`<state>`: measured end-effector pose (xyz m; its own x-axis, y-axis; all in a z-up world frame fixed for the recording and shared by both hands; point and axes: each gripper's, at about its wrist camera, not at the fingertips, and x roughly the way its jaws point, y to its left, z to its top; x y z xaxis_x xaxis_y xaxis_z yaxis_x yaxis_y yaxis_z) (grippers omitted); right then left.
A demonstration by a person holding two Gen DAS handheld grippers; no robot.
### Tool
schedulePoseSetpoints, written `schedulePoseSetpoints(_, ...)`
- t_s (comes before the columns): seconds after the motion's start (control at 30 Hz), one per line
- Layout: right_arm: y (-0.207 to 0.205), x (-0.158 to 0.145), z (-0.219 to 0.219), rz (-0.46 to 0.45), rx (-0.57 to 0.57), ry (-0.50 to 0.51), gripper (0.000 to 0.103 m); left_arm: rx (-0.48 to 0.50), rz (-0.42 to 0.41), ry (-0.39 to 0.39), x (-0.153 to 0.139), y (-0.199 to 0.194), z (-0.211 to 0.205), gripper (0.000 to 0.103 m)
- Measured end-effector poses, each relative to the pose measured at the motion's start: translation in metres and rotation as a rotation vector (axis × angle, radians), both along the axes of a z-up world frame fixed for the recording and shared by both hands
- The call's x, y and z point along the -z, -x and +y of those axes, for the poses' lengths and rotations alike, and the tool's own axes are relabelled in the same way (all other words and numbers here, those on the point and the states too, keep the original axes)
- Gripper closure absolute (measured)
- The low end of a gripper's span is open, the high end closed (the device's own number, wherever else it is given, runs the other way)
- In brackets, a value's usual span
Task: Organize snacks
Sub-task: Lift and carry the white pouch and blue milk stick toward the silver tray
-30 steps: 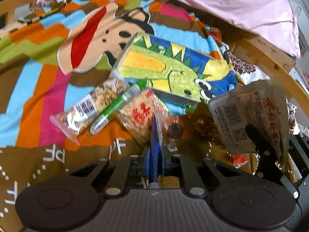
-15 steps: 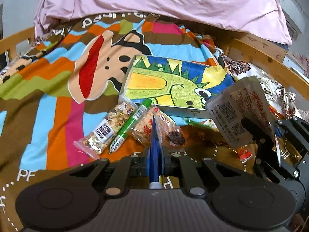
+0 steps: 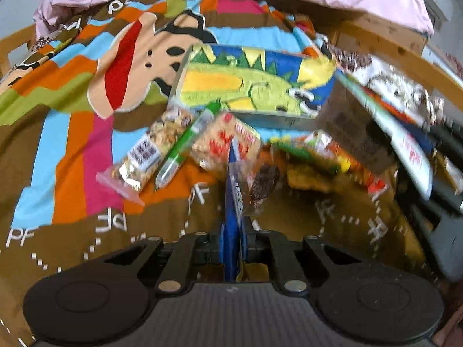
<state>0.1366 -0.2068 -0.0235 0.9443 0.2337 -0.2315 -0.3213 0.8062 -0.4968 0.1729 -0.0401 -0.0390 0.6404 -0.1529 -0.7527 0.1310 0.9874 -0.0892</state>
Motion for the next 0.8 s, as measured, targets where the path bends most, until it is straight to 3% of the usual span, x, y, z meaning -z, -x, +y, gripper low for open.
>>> schedulePoseSetpoints(0.33,-0.001,0.0,-0.001,0.0,-0.011,0.012,0.089,0.04,0.063,-0.024,0.009,-0.003,0.0,0.081)
schedulePoseSetpoints(0.37,-0.001,0.0,-0.001,-0.001,-0.012,0.012,0.089,0.057,0.086,-0.026,0.01,-0.004,-0.001,0.071)
schedulePoseSetpoints(0.4,-0.001,0.0,-0.001,-0.001,-0.012,0.011,0.089,0.077,0.12,-0.037,0.012,-0.005,-0.003,0.069)
schedulePoseSetpoints(0.57,0.0,-0.001,-0.002,-0.004,-0.012,0.007,0.089,0.12,0.123,-0.114,0.015,0.003,-0.013,0.069)
schedulePoseSetpoints(0.8,0.0,-0.001,-0.002,-0.009,-0.012,0.001,0.089,0.137,0.124,-0.191,0.004,0.002,-0.021,0.082)
